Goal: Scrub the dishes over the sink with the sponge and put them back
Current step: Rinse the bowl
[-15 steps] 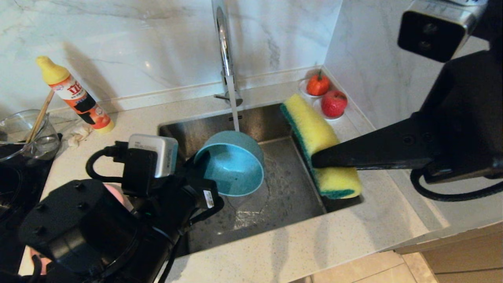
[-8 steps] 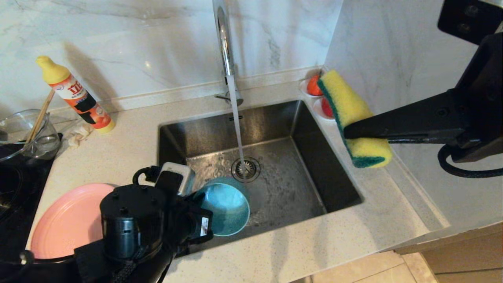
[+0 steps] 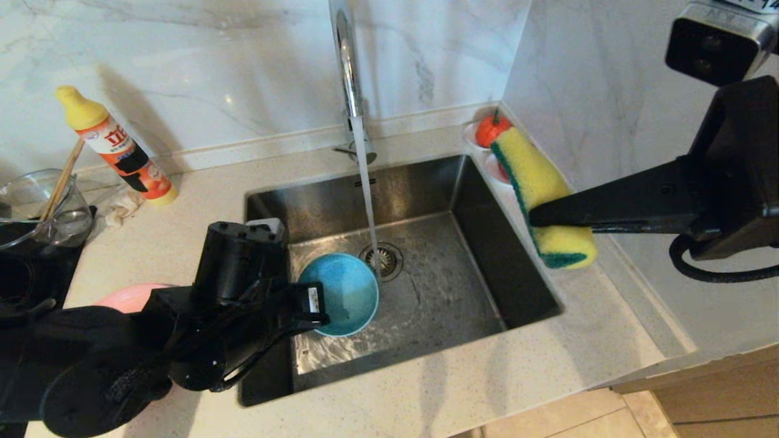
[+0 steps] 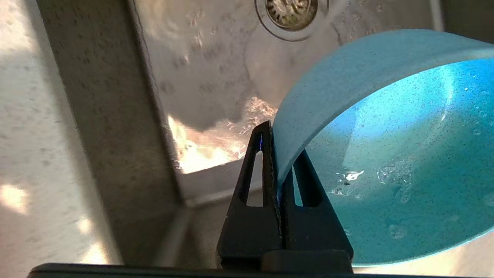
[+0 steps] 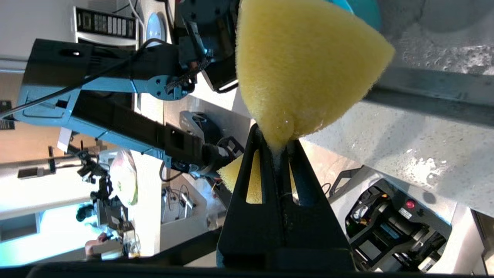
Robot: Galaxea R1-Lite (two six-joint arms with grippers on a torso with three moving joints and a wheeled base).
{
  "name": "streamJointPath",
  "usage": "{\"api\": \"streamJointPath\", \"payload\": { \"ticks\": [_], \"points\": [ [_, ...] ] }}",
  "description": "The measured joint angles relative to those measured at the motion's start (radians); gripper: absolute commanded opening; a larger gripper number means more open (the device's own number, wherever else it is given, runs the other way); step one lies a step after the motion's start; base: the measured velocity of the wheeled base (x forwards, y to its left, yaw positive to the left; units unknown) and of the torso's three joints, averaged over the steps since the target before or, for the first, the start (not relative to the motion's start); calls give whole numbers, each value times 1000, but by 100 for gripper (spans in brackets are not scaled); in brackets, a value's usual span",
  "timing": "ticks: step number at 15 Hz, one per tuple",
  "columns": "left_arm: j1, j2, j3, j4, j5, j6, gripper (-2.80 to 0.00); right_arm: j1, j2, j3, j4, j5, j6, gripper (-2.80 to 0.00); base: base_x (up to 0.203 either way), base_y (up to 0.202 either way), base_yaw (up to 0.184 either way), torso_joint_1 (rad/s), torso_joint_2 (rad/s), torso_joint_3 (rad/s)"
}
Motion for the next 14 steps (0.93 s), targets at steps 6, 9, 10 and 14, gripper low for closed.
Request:
{"api": "streamJointPath", "payload": {
  "ticks": [6,9,10,14],
  "points": [
    [28,77,-178,150,-14,-171,-280,-32,2,31,-30,0,-1,-280,0,0,0,0,0,0],
    [33,110,-263,196,-48,-257,-280,-35,-4,63,-54,0,-1,-280,0,0,0,0,0,0],
    [37,118,-280,198,-58,-280,-280,-35,-6,69,-54,0,-1,-280,0,0,0,0,0,0],
    [74,164,-337,218,-133,-381,-280,-35,-6,93,-66,1,-3,-280,0,0,0,0,0,0]
  ]
}}
